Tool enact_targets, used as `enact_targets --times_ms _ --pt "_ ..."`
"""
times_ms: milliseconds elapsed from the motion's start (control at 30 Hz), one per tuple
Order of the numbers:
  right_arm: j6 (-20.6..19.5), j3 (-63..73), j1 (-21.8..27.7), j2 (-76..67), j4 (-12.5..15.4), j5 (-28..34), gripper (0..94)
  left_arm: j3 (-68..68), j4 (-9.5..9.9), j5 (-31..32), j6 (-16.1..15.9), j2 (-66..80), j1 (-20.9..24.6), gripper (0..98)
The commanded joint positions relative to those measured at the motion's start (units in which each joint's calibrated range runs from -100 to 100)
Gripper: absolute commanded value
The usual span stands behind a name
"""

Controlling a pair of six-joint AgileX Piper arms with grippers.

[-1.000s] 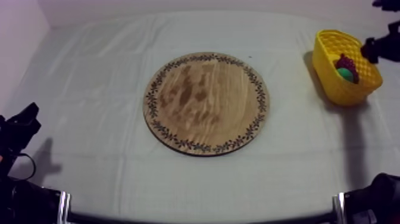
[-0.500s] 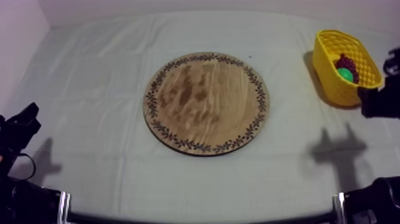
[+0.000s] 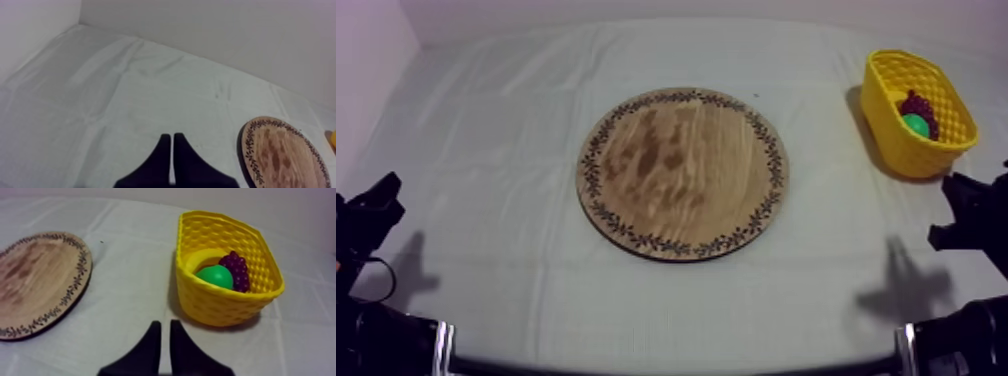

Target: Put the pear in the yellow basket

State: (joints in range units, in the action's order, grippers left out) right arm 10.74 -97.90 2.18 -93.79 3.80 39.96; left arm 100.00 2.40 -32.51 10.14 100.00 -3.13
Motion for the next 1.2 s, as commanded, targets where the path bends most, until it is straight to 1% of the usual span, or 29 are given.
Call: enact_targets --times_ms 0,67,133,300,367,467,1167 --pt "-2.62 -0.14 -0.02 -1.18 0.11 0.23 1.2 0.0 0.02 0.01 -0.01 0.0 -0.02 0.1" --pt "-3.82 -0.63 -0.07 -1.54 -0.02 -0.4 0.9 0.0 0.02 0.01 -0.01 0.0 -0.02 0.1" --pt "-4.53 -1.15 -0.09 -1.71 -1.0 -1.52 0.7 0.0 0.02 0.01 -0.01 0.0 -0.02 0.1" --pt "-0.92 -1.57 -0.11 -1.85 -2.09 -2.23 1.1 0.0 0.02 0.01 -0.01 0.0 -0.02 0.1" --pt "0.24 -1.62 -0.11 -1.87 -2.2 -2.31 0.8 0.0 0.02 0.01 -0.01 0.0 -0.02 0.1" --pt "0.82 -1.64 -0.11 -1.88 -2.28 -2.35 0.7 0.0 0.02 0.01 -0.01 0.0 -0.02 0.1" --pt "0.42 -1.66 -0.11 -1.88 -2.31 -2.38 0.6 0.0 0.02 0.01 -0.01 0.0 -0.02 0.1"
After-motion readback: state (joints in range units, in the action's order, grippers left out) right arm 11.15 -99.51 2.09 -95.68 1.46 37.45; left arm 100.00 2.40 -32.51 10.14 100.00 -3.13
